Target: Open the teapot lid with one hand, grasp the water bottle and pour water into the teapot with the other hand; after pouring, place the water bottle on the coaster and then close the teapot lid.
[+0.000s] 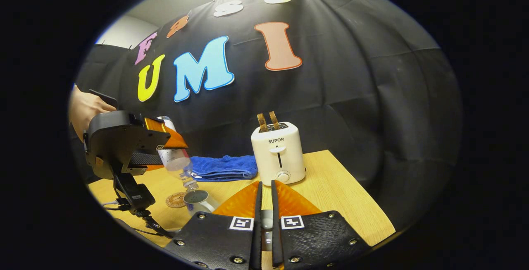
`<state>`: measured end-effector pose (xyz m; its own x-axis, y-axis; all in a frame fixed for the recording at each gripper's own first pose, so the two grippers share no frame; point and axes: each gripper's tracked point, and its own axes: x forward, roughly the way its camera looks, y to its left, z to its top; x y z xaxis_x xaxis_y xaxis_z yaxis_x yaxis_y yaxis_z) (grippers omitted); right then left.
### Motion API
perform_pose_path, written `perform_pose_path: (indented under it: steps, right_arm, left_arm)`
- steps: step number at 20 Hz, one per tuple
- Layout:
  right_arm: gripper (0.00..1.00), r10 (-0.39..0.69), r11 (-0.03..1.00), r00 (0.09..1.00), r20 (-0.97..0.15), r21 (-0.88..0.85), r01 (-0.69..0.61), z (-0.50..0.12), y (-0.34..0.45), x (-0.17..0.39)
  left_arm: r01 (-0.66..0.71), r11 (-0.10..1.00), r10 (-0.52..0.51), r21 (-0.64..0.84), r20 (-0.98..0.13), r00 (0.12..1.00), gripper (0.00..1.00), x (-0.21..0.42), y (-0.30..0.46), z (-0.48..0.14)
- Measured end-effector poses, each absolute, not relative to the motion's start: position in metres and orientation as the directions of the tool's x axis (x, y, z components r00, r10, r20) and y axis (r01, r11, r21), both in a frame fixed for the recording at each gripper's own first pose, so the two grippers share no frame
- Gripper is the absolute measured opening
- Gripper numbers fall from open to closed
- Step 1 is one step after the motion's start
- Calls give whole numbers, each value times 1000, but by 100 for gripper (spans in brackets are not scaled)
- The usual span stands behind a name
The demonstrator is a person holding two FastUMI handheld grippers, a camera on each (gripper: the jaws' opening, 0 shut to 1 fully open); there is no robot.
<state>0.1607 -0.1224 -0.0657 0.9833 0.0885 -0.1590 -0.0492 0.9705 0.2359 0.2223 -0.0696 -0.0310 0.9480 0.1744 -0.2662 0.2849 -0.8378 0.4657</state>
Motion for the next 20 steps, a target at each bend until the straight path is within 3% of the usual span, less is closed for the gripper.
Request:
perform_pose_path:
  steps: [4, 7, 10, 14, 17, 20]
  right_arm:
    - [10, 90, 970, 983, -162, 237, -50, -67, -122, 161]
    - [10, 82, 971, 983, -162, 235, -43, -66, -124, 161]
    - [10, 83, 969, 982, -169, 244, -40, -69, -124, 162]
    - [10, 80, 973, 981, -176, 227, -38, -71, -123, 162]
    - [10, 78, 978, 979, -186, 204, -39, -75, -120, 162]
    - [10, 93, 982, 977, -190, 181, -58, -76, -112, 162]
  left_arm:
    - [321, -763, 174, 561, -300, 938, 85, 220, -63, -38]
    - [355, -647, 169, 675, -327, 930, 85, 222, -47, -49]
    - [405, -402, 169, 821, -368, 914, 85, 221, -20, -71]
    - [374, -41, 120, 927, -367, 922, 85, 231, 0, -109]
    - [338, 245, 77, 909, -366, 927, 84, 240, 3, -143]
    - [272, 539, 35, 797, -344, 938, 84, 240, -6, -171]
